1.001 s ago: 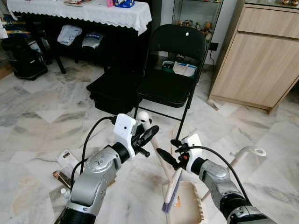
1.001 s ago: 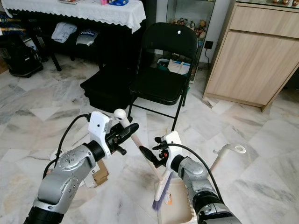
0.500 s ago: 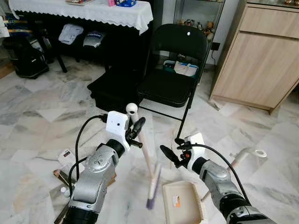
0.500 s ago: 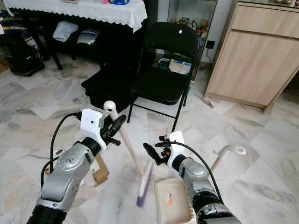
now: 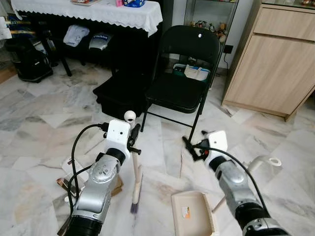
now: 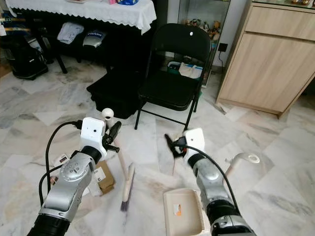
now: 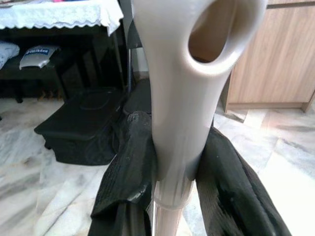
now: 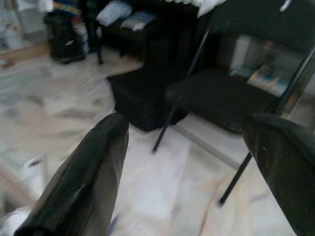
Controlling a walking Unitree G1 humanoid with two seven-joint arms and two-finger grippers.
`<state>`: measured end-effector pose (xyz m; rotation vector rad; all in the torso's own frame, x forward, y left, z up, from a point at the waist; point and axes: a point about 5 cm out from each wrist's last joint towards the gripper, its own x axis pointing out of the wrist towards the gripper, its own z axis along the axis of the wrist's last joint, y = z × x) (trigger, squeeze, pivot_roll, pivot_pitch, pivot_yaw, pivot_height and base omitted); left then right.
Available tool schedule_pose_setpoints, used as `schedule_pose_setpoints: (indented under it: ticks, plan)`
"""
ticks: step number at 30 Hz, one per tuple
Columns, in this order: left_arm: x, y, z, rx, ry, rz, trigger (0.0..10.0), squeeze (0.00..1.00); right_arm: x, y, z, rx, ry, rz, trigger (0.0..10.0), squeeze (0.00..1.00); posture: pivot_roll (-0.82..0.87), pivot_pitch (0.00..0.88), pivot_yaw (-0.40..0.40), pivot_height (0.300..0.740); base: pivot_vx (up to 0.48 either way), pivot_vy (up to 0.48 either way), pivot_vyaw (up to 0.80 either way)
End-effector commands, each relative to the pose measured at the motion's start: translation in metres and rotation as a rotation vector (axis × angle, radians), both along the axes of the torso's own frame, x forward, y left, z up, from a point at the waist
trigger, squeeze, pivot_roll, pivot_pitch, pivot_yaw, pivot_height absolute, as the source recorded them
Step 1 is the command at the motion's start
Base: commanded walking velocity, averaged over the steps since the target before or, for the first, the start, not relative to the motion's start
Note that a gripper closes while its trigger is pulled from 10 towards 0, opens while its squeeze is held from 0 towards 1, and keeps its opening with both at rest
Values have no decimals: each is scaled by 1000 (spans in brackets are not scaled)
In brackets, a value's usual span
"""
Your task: Sweep floor
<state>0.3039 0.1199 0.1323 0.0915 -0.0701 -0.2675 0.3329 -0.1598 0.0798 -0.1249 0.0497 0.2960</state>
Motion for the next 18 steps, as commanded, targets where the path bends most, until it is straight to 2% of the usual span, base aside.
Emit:
schedule_pose_setpoints:
  ticks: [1, 3, 7, 8, 9, 10, 14, 16, 18]
  plan:
    - [1, 3, 5, 9, -42, 19, 10000, 0, 4, 0, 13, -17, -70, -28, 10000, 0, 84, 29, -15, 740, 0, 0, 0]
    - [2, 10, 1, 4, -40, 56, 10000, 0, 7, -2, 32, -45, -159, -65, 10000, 0, 81, 30, -18, 740, 0, 0, 0]
    - [2, 18, -4, -3, -35, 97, 10000, 0, 9, -1, 59, -39, -269, -115, 10000, 0, 78, 31, -18, 740, 0, 0, 0]
    - [2, 21, -8, 6, -26, 108, 10000, 0, 8, 0, 74, -48, -330, -137, 10000, 0, 67, 33, -20, 740, 0, 0, 0]
    - [2, 22, -9, 4, -27, 110, 0, 0, 7, 0, 83, -52, -365, -146, 10000, 0, 65, 32, -20, 740, 0, 0, 0]
    - [2, 22, -9, 4, -27, 110, 0, 0, 7, 0, 83, -52, -365, -146, 10000, 0, 65, 32, -20, 740, 0, 0, 0]
    - [2, 22, -10, -11, -31, 122, 0, 0, 0, -3, 112, -46, -463, -219, 10000, 0, 58, 32, -23, 740, 0, 0, 0]
    - [2, 22, -12, -9, -29, 125, 0, 0, -7, -4, 121, -63, -498, -248, 10000, 0, 53, 32, -27, 740, 0, 0, 0]
    - [3, 22, -14, -10, -31, 128, 0, 0, -22, -11, 133, -105, -525, -327, 10000, 0, 43, 33, -28, 740, 0, 0, 0]
